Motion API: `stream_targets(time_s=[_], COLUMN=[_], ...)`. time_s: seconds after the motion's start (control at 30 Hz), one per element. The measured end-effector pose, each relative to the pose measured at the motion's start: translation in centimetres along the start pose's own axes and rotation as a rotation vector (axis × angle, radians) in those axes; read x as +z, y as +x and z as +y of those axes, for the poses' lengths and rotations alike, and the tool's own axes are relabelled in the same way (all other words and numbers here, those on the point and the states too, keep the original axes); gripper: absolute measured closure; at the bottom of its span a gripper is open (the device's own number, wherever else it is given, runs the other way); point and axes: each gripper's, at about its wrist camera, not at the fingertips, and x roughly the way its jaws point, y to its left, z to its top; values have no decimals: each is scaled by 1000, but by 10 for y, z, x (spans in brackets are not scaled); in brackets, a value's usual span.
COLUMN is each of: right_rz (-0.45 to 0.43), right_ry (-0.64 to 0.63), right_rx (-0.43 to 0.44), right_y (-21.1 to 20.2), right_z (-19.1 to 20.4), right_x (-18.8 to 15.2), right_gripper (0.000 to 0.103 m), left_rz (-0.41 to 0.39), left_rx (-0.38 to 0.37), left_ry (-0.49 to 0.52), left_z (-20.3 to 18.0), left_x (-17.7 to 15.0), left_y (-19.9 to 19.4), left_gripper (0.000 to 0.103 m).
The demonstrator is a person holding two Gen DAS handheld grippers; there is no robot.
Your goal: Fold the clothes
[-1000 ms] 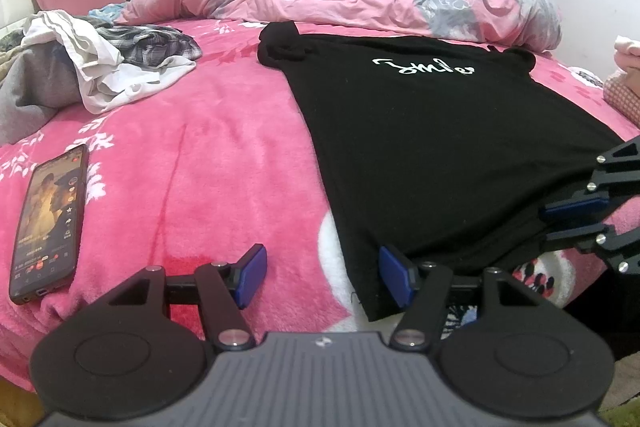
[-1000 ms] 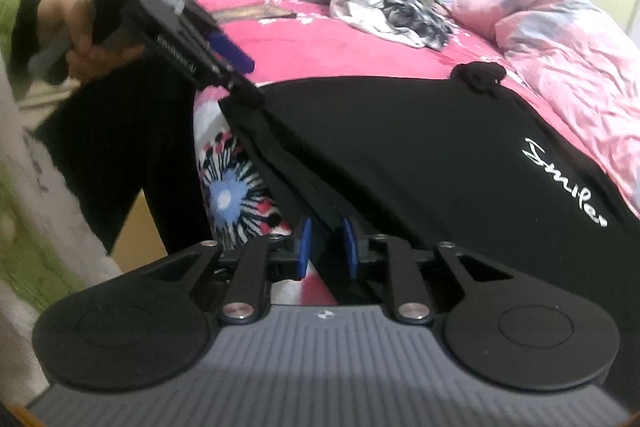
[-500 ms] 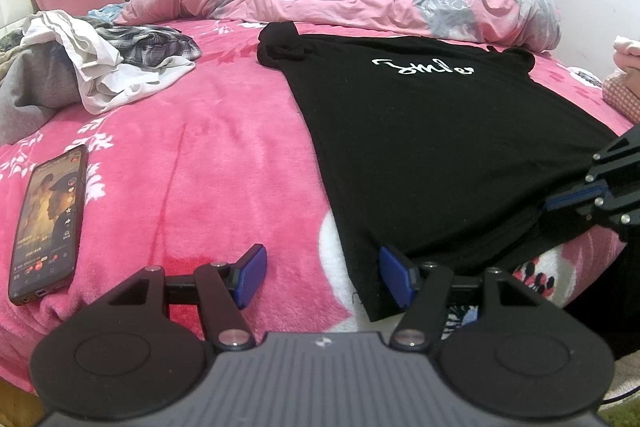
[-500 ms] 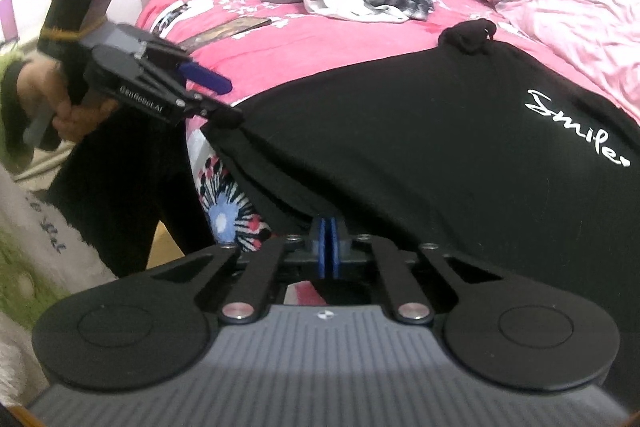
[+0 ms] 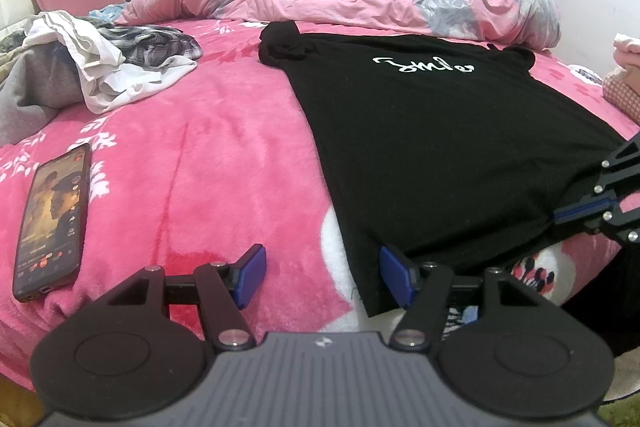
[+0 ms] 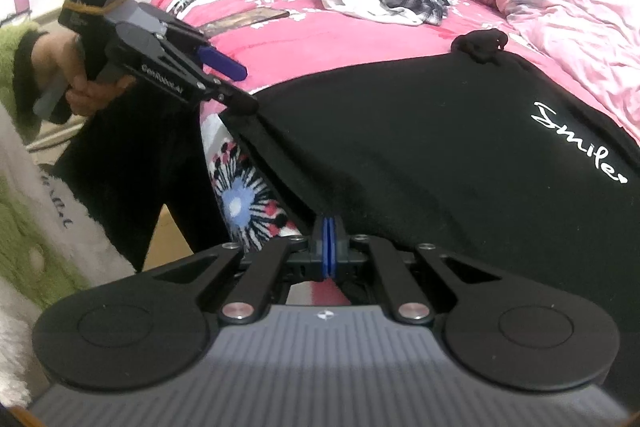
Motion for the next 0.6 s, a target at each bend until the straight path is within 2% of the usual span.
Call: stream_targets(time_s=[0.17,0.3,0.37,0.43,0.6], right_rz=[-14,-77,-105,-121,-144], right_ry=[28,117,177,236,366], right_rx=[-14,-37,-60,-98,-217], right_y=[1,-22,-38,-54,-84], right_z=[0,-5,-9,-13,-24], right_x=[-4,-11,-19,-30,-59], right_gripper=[101,91,89,89,89], left_rz=[-1,-4,-11,-22,-70], left_rx=[12,27,34,33,-35], left_ry=[6,9,11,17,75], left_z=[0,0,-2,-6,-38], left_x=[1,4,7,12,26], left_y=[-4,-9,-13,-17,-25], left_gripper=[39,39,39,39,39])
